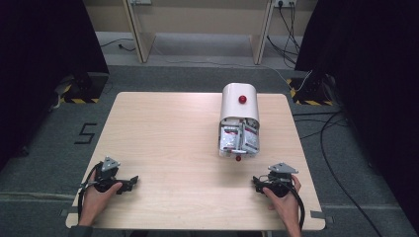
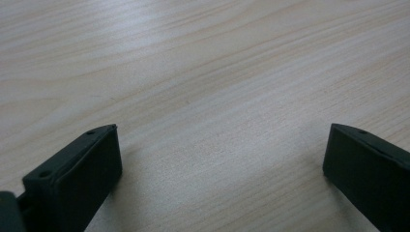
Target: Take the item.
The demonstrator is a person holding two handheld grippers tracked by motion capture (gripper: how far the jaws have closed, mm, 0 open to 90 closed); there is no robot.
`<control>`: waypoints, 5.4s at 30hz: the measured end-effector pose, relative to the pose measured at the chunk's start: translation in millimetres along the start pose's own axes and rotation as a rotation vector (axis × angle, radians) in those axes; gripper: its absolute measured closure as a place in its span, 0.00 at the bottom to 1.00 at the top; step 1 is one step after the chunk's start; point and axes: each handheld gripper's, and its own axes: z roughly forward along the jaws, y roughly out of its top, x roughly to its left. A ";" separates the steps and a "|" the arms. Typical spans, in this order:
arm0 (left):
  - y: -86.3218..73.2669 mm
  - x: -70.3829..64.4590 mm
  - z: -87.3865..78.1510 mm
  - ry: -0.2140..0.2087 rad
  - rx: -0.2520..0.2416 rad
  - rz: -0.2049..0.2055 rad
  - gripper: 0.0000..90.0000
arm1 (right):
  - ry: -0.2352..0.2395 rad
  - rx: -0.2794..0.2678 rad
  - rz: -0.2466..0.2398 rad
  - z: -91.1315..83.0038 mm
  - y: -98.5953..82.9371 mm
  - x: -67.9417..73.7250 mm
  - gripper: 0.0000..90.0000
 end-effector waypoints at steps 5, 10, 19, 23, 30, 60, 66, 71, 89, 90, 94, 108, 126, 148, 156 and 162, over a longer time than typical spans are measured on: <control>0.0 0.0 0.0 0.000 0.000 0.000 0.00 | 0.000 -0.016 0.009 -3.6 0.2 0.2 0.18; 0.0 0.0 0.0 0.000 0.000 0.000 0.00 | -0.006 -0.052 0.006 -12.3 4.2 -0.2 0.18; 0.0 -0.1 0.0 0.000 0.000 0.000 0.00 | -0.008 -0.111 -0.014 -32.1 15.5 8.5 0.20; 0.0 0.0 0.0 0.000 0.000 0.000 0.00 | -0.001 -0.127 -0.030 -43.9 20.9 12.7 0.22; 0.0 -0.1 0.0 0.000 0.000 0.000 0.00 | 0.009 -0.162 -0.056 -64.4 34.0 22.1 0.23; 0.0 -0.1 -0.1 0.000 0.000 0.000 0.00 | 0.052 -0.259 -0.095 -113.9 73.4 36.9 0.32; 0.0 -0.1 -0.1 0.000 0.000 0.000 0.00 | 0.063 -0.287 -0.107 -118.4 83.2 39.9 0.34; 0.0 -0.1 -0.1 0.001 0.000 0.000 0.00 | 0.067 -0.295 -0.125 -118.8 92.6 43.5 0.37; 0.0 -0.1 -0.1 0.001 0.000 0.000 0.00 | 0.046 -0.251 -0.216 -95.8 126.2 62.6 0.40; 0.0 -0.1 -0.1 0.001 0.000 0.000 0.00 | 0.044 -0.248 -0.220 -93.8 128.1 64.0 0.40; 0.0 -0.1 -0.1 0.001 0.000 0.000 0.00 | 0.025 -0.229 -0.241 -84.9 134.0 68.0 0.41; -0.1 -0.2 -0.1 0.000 0.000 -0.001 0.00 | -0.033 -0.205 -0.233 -77.0 132.5 55.0 0.45; -0.1 -0.2 -0.1 0.000 0.000 -0.001 0.00 | -0.089 -0.207 -0.318 -65.3 135.0 48.9 0.74; -0.1 -0.2 -0.1 0.000 0.000 -0.001 0.00 | -0.033 -0.318 -0.368 -89.1 127.3 45.9 0.98; -0.1 -0.1 -0.1 0.001 0.000 0.000 0.00 | -0.011 -0.336 -0.385 -101.8 122.4 48.7 0.98; -0.1 -0.2 -0.1 0.000 0.000 -0.001 0.00 | 0.000 -0.362 -0.377 -110.9 119.0 47.0 0.98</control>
